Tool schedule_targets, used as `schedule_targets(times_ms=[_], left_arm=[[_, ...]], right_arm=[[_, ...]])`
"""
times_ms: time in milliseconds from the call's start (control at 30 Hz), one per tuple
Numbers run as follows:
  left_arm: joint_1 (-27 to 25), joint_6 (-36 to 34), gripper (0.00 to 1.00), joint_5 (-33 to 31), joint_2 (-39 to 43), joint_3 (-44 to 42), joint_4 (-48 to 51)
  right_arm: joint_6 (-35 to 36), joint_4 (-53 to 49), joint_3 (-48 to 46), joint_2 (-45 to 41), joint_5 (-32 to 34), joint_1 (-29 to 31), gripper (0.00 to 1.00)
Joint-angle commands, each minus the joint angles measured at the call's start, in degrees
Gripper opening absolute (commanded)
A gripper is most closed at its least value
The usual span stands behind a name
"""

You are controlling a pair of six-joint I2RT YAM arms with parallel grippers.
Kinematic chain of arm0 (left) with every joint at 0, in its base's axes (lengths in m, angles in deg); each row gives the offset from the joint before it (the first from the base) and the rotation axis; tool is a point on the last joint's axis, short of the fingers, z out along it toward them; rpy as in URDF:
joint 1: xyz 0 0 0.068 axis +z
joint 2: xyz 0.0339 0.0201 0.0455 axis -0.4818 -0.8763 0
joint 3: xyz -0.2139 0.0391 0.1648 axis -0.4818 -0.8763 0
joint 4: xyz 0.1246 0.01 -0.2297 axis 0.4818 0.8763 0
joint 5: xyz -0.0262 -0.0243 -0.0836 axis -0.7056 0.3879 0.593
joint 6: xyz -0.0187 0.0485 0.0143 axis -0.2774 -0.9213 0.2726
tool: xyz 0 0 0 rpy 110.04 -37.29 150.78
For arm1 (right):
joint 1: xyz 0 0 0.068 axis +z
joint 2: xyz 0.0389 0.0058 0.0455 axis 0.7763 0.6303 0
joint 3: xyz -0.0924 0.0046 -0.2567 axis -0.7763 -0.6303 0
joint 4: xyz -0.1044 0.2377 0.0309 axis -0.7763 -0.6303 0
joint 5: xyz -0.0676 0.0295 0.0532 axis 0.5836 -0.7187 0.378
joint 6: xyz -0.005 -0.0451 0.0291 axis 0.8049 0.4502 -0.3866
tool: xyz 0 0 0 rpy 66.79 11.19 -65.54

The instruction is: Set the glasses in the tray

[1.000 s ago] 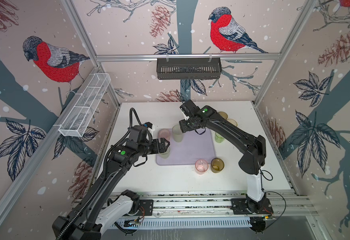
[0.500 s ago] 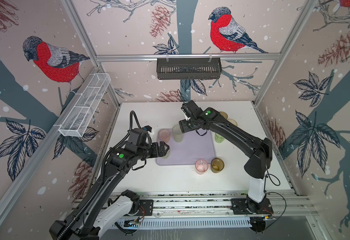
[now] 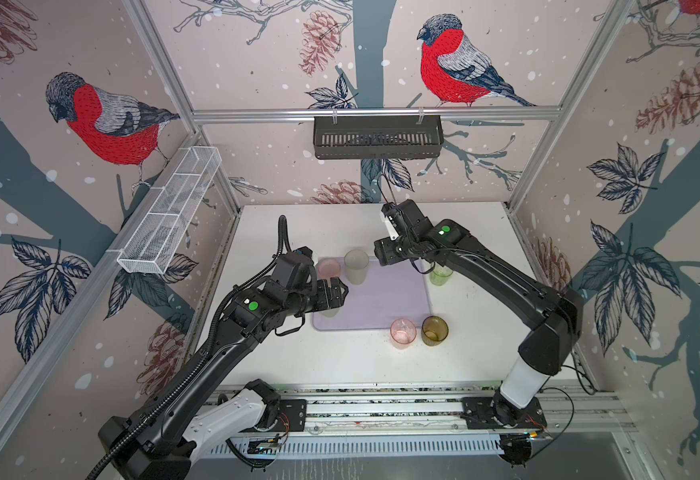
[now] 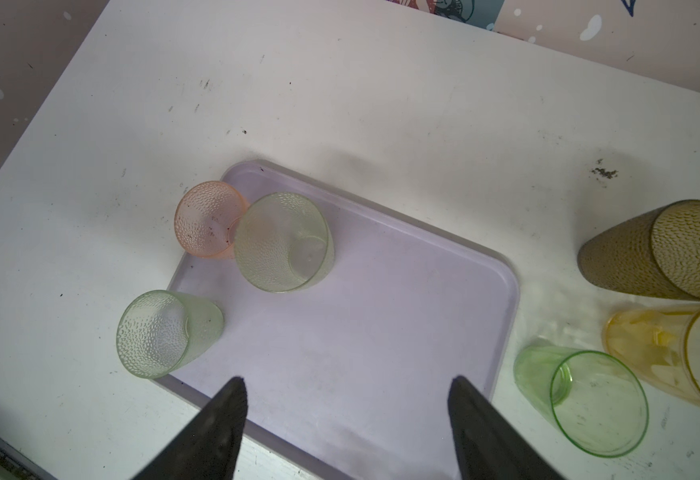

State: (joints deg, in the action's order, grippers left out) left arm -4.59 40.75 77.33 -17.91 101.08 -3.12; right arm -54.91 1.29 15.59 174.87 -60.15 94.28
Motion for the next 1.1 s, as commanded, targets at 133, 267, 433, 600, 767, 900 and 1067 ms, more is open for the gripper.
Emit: schedule_targets(times_ms=[133,267,433,600,767,900,1067], left_arm=[[-4.86,4.31,0.96,-6.49,-3.76,3.62,-0.14],[-8.01,6.22,0.97,-9.18,-6.59,6.69,0.79],[-10.75,7.68,0.96,-11.13,-10.18,10.15,2.11],[-13.81,9.79,0.96,-12.16,-12.88,11.16,2.66],[-16.41,11.29,0.96,-12.98,-15.19,12.55,3.23],[-17.65,11.47,0.96,-12.65,-16.74,13.2,3.72],[-18.64,11.3,0.95,-11.3,-18.98,13.61,3.19]], right_arm=[[2.49,5.54,-7.64,-7.32,-4.92,-3.58,0.79],[4.35,8.9,-12.48,-11.59,-7.78,-5.97,0.8],[5.56,11.17,-17.04,-15.66,-10.03,-9.53,0.81],[6.79,12.08,-21.1,-19.3,-11.32,-12.39,0.81],[7.27,13.78,-24.8,-21.58,-13.92,-13.88,0.81],[7.14,14.39,-26.96,-23.3,-14.95,-14.62,0.81],[6.67,15.46,-30.87,-26.33,-17.92,-17.09,0.82]])
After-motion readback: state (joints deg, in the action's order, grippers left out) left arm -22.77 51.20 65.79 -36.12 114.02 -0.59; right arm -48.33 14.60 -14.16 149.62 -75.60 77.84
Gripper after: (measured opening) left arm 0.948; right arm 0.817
